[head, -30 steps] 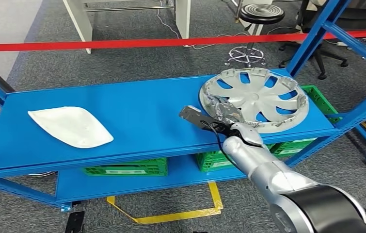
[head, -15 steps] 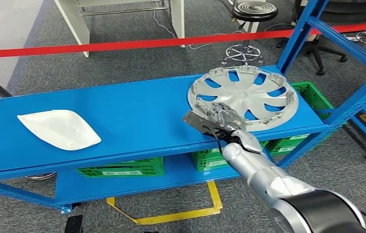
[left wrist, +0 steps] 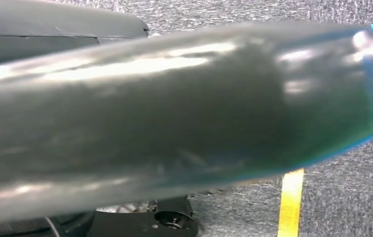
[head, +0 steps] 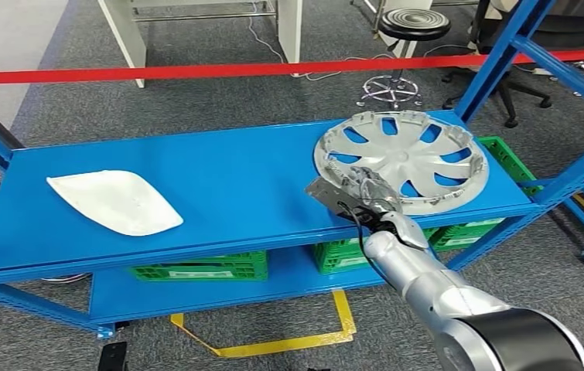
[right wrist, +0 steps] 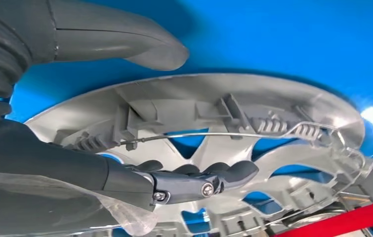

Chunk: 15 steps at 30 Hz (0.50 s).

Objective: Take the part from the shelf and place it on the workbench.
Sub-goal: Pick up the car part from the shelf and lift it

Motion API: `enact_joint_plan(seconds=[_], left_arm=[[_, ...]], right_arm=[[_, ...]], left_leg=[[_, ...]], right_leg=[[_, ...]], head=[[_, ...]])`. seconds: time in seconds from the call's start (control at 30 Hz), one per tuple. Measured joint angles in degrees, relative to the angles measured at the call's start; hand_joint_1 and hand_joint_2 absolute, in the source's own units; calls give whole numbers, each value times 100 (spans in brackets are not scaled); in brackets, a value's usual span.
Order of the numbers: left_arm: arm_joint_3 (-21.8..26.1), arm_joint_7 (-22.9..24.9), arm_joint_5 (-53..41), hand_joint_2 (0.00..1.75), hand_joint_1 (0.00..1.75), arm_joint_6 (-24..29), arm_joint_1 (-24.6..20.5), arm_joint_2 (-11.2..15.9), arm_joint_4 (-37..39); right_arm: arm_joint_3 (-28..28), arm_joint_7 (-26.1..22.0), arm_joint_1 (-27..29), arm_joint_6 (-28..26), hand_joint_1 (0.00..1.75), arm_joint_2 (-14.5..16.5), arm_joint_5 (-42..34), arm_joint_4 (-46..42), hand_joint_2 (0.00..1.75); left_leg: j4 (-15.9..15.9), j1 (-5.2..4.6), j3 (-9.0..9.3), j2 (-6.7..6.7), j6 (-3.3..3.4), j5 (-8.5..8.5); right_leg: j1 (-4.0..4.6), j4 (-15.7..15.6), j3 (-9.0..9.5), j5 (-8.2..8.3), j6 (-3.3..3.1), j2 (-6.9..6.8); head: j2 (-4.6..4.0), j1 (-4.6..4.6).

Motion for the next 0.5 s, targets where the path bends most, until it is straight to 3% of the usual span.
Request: enact_joint_plan(seconds=[0.07,0.13,0.2,0.27,0.4,0.43,0.47,0.5], left_arm=[[14,-1,-21,0,0,1,-1,-1,0],[26,-1,-38,0,0,2,-1,1,0],[48,0,-44,0,0,5,0,4,0],[79,0,-53,0,0,18,1,13,0],[119,0,-80,0,0,46,12,36,0],[123,0,-82,0,0,50,15,40,0],[126,0,-82,0,0,52,15,43,0],[128,0,-82,0,0,56,11,46,0]], right_arm=[[-7,55,-13,-47,0,-17,48,0,175],[-8,98,-25,-70,0,-25,87,0,175],[-9,133,-27,-73,0,-30,110,0,175],[-10,175,-30,-57,0,-39,136,0,175],[-14,252,-24,17,7,-66,172,7,175],[-14,280,-23,35,23,-70,183,10,175],[-14,318,-25,57,42,-73,200,13,175],[-14,361,-33,86,62,-75,221,15,175]], left_leg=[[7,-10,3,-8,-25,-2],[9,-18,-9,-14,-79,9],[-1,-14,-11,-18,-146,23],[129,-7,-53,-14,-211,-89],[1385,31,-555,-6,-300,-715],[1541,40,-610,-5,-310,-734],[1482,50,-568,-4,-315,-647],[1213,62,-428,-3,-319,-477]], right_leg=[[11,-780,409,274,-41,-1],[30,-1108,592,319,-72,6],[33,-1133,612,344,-114,10],[9,-1166,637,374,-170,-3],[-13,-1181,652,387,-213,-24],[-14,-1179,651,387,-212,-23],[-17,-1176,654,387,-210,-20],[-21,-1171,658,385,-204,-17]], head=[[-1,0],[1,-7],[1,-10],[1,-19],[-1,-31],[-1,-31],[-1,-32],[0,-31]])
